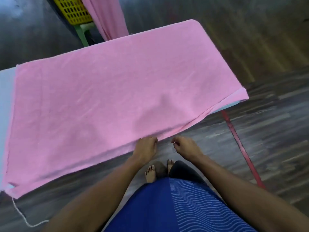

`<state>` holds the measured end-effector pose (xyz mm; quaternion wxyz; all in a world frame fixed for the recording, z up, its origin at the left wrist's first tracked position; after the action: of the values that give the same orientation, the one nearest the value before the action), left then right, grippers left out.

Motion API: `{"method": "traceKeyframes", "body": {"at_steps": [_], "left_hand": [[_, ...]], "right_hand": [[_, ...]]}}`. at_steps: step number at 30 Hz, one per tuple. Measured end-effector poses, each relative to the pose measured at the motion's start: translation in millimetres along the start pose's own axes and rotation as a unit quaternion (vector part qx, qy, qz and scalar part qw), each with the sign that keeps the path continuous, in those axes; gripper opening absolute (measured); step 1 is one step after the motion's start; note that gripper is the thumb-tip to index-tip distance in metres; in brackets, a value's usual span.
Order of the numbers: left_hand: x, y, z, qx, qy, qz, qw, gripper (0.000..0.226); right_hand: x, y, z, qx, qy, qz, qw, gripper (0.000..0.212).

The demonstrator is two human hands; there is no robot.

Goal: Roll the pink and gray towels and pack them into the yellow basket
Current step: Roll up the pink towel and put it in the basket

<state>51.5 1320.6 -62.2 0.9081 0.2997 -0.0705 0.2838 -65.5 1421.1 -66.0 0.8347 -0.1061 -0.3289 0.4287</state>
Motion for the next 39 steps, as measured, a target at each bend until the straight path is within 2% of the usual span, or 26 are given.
{"method": "traceKeyframes", "body": {"at_steps": [9, 16, 19, 21, 24, 26, 28, 30, 33, 39], "left_hand": [[-96, 102, 4, -0.004, -0.002, -0.058, 0.998, 0.028], [-190, 187, -25, -0.013, 0.020, -0.011, 1.000, 0.025], [-213, 216, -44, 0.005, 0.070, 0.022, 0.997, 0.030], [-224, 234, -57, 0.001, 0.093, 0.057, 0.994, 0.038], [-235, 250, -71, -0.020, 0.090, 0.123, 0.988, 0.035], [-239, 258, -78, -0.034, 0.073, 0.147, 0.986, 0.026], [-239, 266, -83, -0.033, 0.069, 0.154, 0.985, 0.021], [-234, 274, -86, -0.018, 0.077, 0.147, 0.986, 0.023], [-225, 283, -81, -0.012, 0.098, 0.132, 0.986, 0.023], [-206, 297, -78, -0.050, 0.126, 0.083, 0.987, 0.025]], "right_hand": [[-26, 106, 116, -0.048, 0.107, -0.044, 0.992, 0.024], [-73, 202, 217, 0.036, 0.149, 0.008, 0.988, 0.022], [-91, 236, 245, 0.089, 0.118, 0.051, 0.988, 0.027], [-101, 252, 254, 0.135, 0.067, 0.090, 0.985, 0.035], [-116, 277, 249, 0.195, -0.057, 0.107, 0.973, 0.055], [-120, 287, 243, 0.221, -0.096, 0.110, 0.964, 0.061], [-121, 287, 246, 0.232, -0.072, 0.124, 0.962, 0.055], [-117, 285, 248, 0.245, -0.041, 0.156, 0.956, 0.037], [-106, 290, 254, 0.193, 0.001, 0.186, 0.963, 0.016], [-79, 303, 256, 0.118, 0.013, 0.185, 0.975, 0.009]]}}
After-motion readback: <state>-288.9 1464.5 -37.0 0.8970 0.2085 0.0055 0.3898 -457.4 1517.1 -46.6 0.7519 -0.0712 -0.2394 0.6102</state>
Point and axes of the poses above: each hand's wrist, its own x-axis away from the middle knuckle, its own z-axis out of the back of the hand, y = z × x, the point moved 10 cm from there along -x, towards the middle knuckle, and after that the axes turned 3 degrees about -y, right-handed, at the moved point
